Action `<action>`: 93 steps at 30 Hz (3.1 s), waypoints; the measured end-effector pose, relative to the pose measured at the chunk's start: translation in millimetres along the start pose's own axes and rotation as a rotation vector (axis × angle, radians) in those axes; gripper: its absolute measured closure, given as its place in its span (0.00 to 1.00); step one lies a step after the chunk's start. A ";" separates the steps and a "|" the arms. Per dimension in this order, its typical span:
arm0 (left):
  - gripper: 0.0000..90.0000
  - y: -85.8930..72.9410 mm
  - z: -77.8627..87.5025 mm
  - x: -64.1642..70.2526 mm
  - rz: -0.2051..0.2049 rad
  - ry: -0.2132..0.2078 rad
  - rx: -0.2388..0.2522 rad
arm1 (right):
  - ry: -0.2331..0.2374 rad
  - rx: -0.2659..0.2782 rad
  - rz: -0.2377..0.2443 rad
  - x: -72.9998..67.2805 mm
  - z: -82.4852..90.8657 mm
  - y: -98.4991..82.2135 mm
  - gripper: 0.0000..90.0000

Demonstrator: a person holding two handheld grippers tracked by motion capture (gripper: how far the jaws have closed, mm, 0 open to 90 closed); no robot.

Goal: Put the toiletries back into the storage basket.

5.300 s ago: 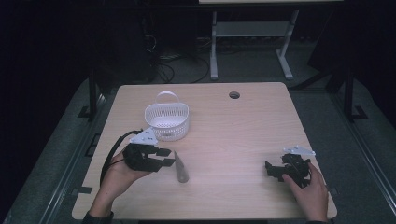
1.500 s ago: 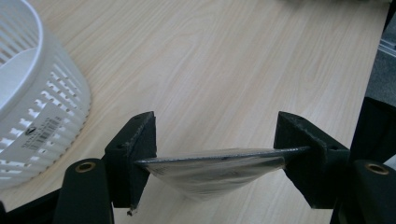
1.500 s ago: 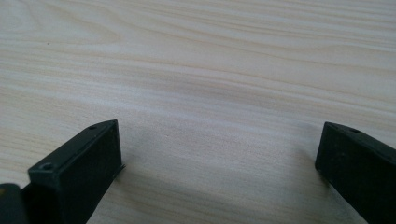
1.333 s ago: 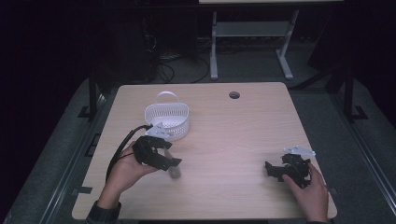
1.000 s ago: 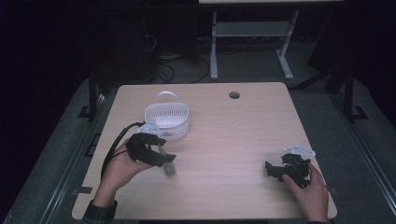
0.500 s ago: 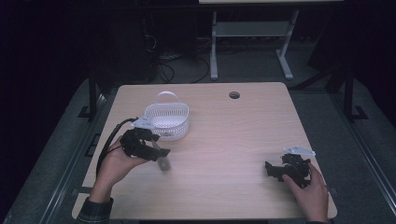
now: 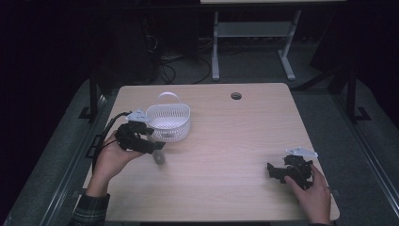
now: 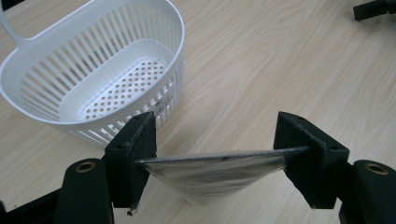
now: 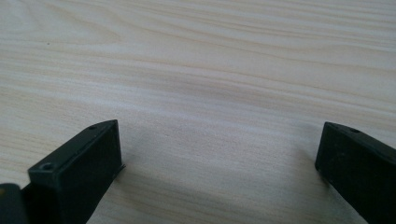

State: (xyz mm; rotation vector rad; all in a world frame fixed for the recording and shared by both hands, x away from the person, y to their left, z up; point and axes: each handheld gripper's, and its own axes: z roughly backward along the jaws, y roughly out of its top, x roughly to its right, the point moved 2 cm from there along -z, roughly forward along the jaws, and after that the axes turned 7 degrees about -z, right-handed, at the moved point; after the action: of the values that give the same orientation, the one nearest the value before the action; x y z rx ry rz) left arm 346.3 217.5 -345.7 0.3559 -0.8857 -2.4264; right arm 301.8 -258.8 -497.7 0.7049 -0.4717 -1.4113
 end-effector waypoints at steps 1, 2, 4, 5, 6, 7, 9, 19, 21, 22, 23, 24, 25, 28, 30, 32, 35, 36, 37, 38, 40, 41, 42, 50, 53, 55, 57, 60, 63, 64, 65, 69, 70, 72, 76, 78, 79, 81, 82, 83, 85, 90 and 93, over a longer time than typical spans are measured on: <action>0.33 0.5 0.2 -0.5 0.003 0.001 0.002 | 0.000 0.000 0.000 0.0 0.0 0.0 0.00; 0.33 1.4 0.9 -1.6 0.003 0.001 0.003 | 0.000 0.000 -0.001 0.0 0.0 0.0 0.00; 0.33 2.6 2.1 -3.2 0.005 0.004 0.006 | 0.001 0.000 0.000 0.0 0.0 0.0 0.00; 0.33 3.3 2.6 -4.1 0.006 0.008 0.009 | 0.001 0.000 0.001 0.0 0.0 0.0 0.00; 0.33 3.9 3.2 -5.2 0.007 0.013 0.014 | 0.001 0.000 0.001 0.0 0.0 0.0 0.00; 0.33 4.5 3.9 -6.1 0.007 0.014 0.013 | 0.000 0.001 0.002 0.1 0.0 0.0 0.00; 0.33 5.6 5.2 -7.8 0.012 0.015 0.019 | 0.000 0.001 0.002 0.1 0.0 0.0 0.00; 0.33 14.8 15.3 -14.4 0.007 0.026 0.031 | -0.001 0.000 -0.001 -0.1 0.2 0.0 0.00; 0.33 17.2 17.6 -16.1 0.003 0.029 0.035 | -0.001 0.001 0.000 0.0 0.1 0.0 0.00; 0.33 18.3 18.5 -16.6 0.007 0.028 0.038 | -0.001 0.001 0.000 0.0 0.1 0.0 0.00; 0.33 19.0 19.4 -17.0 0.008 0.029 0.038 | 0.000 0.002 -0.001 0.0 0.0 0.0 0.00; 0.33 20.3 20.5 -18.2 0.002 0.032 0.038 | 0.000 0.001 0.000 0.0 0.0 0.0 0.00; 0.33 21.3 21.2 -18.5 0.005 0.031 0.040 | 0.000 0.000 0.000 0.0 0.1 0.0 0.00; 0.33 24.1 23.8 -20.2 0.006 0.033 0.046 | 0.000 0.000 0.000 0.0 0.1 0.0 0.00; 0.33 26.4 25.6 -21.8 0.006 0.033 0.051 | 0.000 0.000 0.000 0.0 0.1 0.0 0.00; 0.33 28.3 27.0 -22.8 0.006 0.034 0.050 | 0.000 0.000 0.000 0.0 0.1 0.0 0.00; 0.33 31.6 29.2 -24.8 0.006 0.035 0.054 | 0.000 0.000 0.000 0.0 0.1 0.0 0.00; 0.33 33.3 30.4 -25.5 0.007 0.036 0.056 | 0.000 0.000 0.000 0.0 0.1 0.0 0.00; 0.33 34.6 31.5 -26.1 0.004 0.037 0.056 | 0.000 0.000 0.000 0.0 0.1 0.0 0.00; 0.33 35.6 32.3 -26.4 0.005 0.034 0.057 | 0.000 0.000 0.000 0.0 0.1 0.0 0.00; 0.33 38.4 34.3 -27.4 0.003 0.036 0.061 | 0.000 0.000 0.000 0.0 0.1 0.0 0.00; 0.33 40.2 35.5 -28.0 0.001 0.037 0.062 | 0.000 0.000 0.000 0.0 0.1 0.0 0.00; 0.33 42.1 36.4 -28.5 0.001 0.038 0.066 | 0.000 0.000 0.000 0.0 0.1 0.0 0.00; 0.33 52.8 41.7 -33.0 -0.005 0.043 0.073 | -0.001 0.001 0.000 0.0 0.1 0.0 0.00; 0.33 56.5 43.6 -35.1 -0.005 0.048 0.075 | 0.000 0.001 0.000 0.0 0.1 0.0 0.00; 0.33 58.9 44.9 -36.8 -0.005 0.048 0.080 | 0.000 0.000 0.000 0.0 0.1 0.0 0.00; 0.33 61.1 45.7 -38.7 -0.001 0.050 0.087 | -0.001 0.000 0.000 0.0 0.1 0.0 0.00; 0.33 63.9 46.3 -41.9 -0.003 0.057 0.089 | -0.001 0.000 0.000 0.0 0.1 0.0 0.00; 0.33 65.6 45.3 -45.4 0.004 0.062 0.093 | -0.001 0.001 0.000 0.0 0.1 0.0 0.00; 0.33 66.1 44.8 -46.7 0.005 0.064 0.093 | -0.001 0.000 0.000 0.0 0.1 0.0 0.00; 0.33 66.4 44.4 -48.5 0.005 0.068 0.096 | -0.001 0.000 0.000 0.0 0.1 0.0 0.00; 0.33 67.1 42.9 -55.8 0.016 0.081 0.101 | 0.000 0.000 0.000 0.0 0.1 0.0 0.00; 0.33 67.2 42.3 -57.4 0.023 0.083 0.103 | 0.000 0.000 0.000 0.0 0.1 0.0 0.00; 0.33 67.1 41.1 -61.1 0.028 0.092 0.108 | -0.001 -0.001 0.000 0.1 0.2 0.0 0.00; 0.33 67.4 38.7 -66.6 0.040 0.097 0.121 | 0.000 0.000 0.000 0.0 0.1 0.0 0.00; 0.33 68.8 37.8 -68.3 0.041 0.098 0.126 | 0.000 0.000 0.000 0.0 0.1 0.0 0.00; 0.33 69.5 37.2 -68.9 0.042 0.100 0.127 | 0.000 0.000 0.000 0.0 0.1 0.0 0.00; 0.33 71.1 35.9 -70.3 0.040 0.105 0.131 | 0.000 0.000 0.000 0.0 0.1 0.0 0.00; 0.33 71.7 35.2 -71.3 0.039 0.107 0.132 | 0.000 0.000 0.000 0.0 0.1 0.0 0.00; 0.33 72.2 34.1 -71.9 0.045 0.108 0.137 | 0.000 0.000 0.000 0.0 0.1 0.0 0.00; 0.33 72.9 31.8 -73.9 0.045 0.113 0.136 | 0.000 0.000 0.000 0.0 0.1 0.0 0.00; 0.33 73.7 24.5 -77.8 0.047 0.123 0.128 | 0.000 0.000 0.001 0.1 0.1 0.0 0.00; 0.33 73.9 19.9 -77.8 0.044 0.125 0.126 | 0.000 0.000 0.000 0.1 0.1 0.0 0.00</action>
State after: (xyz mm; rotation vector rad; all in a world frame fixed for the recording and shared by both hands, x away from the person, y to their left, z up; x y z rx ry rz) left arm 431.0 223.7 -277.2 0.5227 -0.9820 -2.2866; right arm 301.7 -258.9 -497.7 0.7045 -0.4721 -1.4115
